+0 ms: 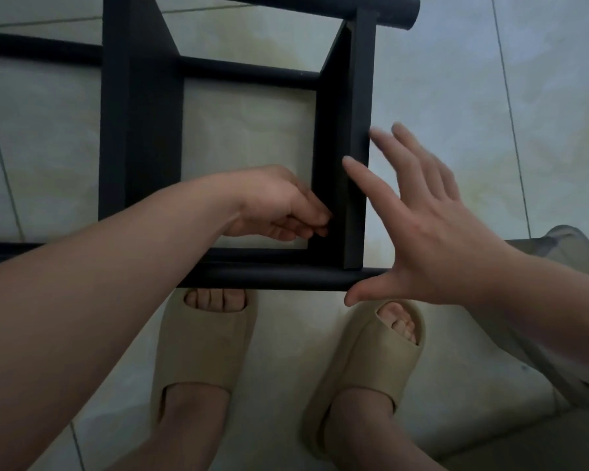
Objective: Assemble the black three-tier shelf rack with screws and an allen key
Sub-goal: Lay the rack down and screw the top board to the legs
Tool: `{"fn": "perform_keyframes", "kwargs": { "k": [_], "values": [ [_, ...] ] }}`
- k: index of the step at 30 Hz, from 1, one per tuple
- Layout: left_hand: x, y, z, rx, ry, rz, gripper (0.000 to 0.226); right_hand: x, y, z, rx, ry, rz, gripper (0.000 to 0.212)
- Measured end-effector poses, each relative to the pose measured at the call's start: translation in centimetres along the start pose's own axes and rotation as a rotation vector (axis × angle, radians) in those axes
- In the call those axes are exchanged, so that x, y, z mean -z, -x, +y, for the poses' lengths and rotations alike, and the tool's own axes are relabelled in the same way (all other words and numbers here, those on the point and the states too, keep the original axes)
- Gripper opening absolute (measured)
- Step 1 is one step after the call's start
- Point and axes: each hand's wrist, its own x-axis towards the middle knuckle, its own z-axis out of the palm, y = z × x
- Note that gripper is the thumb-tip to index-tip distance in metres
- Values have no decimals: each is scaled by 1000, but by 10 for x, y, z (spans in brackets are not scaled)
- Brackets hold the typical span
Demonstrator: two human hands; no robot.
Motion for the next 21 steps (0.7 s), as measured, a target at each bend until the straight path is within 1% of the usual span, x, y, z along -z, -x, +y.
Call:
{"fn": "perform_keyframes", "kwargs": {
  "k": [2,4,7,13,16,18,21],
  "values": [
    [-1,-1,2,5,-2,-10,13,2,-11,4,78,101,-12,139],
    [-2,-1,3,5,21,-19,9,2,-20,6,122,133,-38,144],
    [-2,0,3,27,42,-31,7,-2,-26,10,144,92,-55,148],
    [-2,1,-1,55,70,-25,7,-6,-28,11,141,-37,-79,149],
    [-3,-1,-2,64,85,-39,6,-6,-28,10,135,-65,-88,149],
    [-5,-2,-2,76,56,-68,5,-5,-28,10,130,-71,-99,149],
    [-13,-4,1,95,-80,-134,6,-5,-28,10,127,-76,-112,150]
  ]
}}
